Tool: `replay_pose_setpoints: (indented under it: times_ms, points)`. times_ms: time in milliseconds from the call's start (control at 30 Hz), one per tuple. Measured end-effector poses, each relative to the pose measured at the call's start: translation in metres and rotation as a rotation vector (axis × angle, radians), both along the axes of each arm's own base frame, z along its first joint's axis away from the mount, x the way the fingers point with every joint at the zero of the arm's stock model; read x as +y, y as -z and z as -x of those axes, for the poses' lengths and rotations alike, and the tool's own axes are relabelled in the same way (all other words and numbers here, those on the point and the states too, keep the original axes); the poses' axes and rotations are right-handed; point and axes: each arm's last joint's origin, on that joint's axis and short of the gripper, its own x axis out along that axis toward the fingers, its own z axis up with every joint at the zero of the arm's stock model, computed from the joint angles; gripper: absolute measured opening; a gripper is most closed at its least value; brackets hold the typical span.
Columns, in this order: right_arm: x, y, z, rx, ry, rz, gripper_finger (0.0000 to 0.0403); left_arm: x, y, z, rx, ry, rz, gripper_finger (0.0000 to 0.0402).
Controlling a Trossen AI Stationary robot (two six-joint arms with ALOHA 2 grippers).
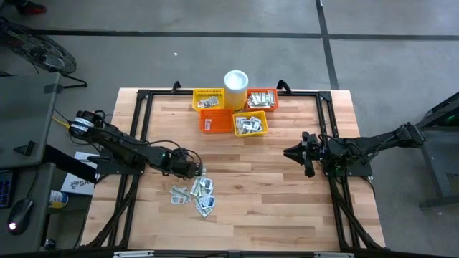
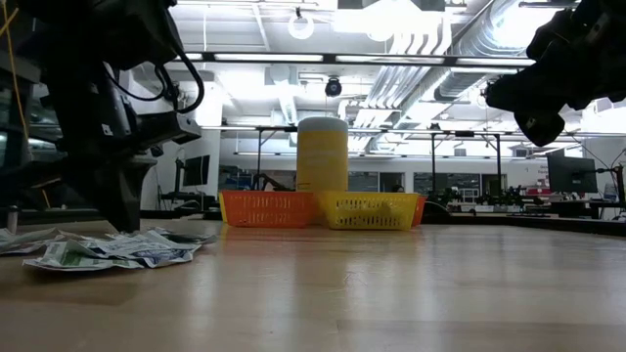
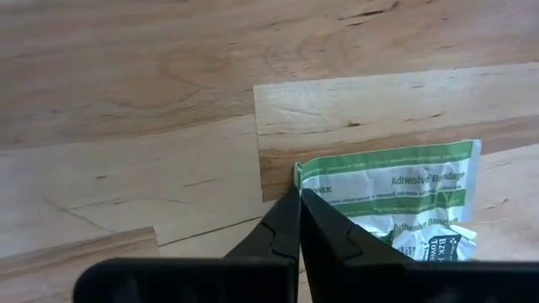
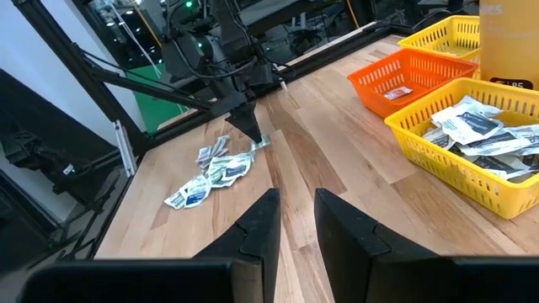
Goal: Pick & Place First Aid Supplies
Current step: Put the green bandage pack into the top orange basket
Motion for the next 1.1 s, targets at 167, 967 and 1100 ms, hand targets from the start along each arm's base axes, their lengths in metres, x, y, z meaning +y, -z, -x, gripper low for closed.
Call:
replay_pose_setpoints:
  times_ms: [167,967,1100]
  points:
    - [0.0,0.0,0.0,0.0,0.006,-0.002,0.007,0.004,-0.011,0.002,-0.054,0.043,-0.124,0.0001]
    - [-0.002,-0.011,-0.009,-0.124,0.142,0.007,0.0072,0.005,-0.101,-0.044,-0.283,0.297,-0.862,0.0]
    - [0.0,-0.012,-0.016,-0.134,0.13,0.06,0.0072,0.008,-0.114,-0.054,-0.362,0.313,-0.944,0.0]
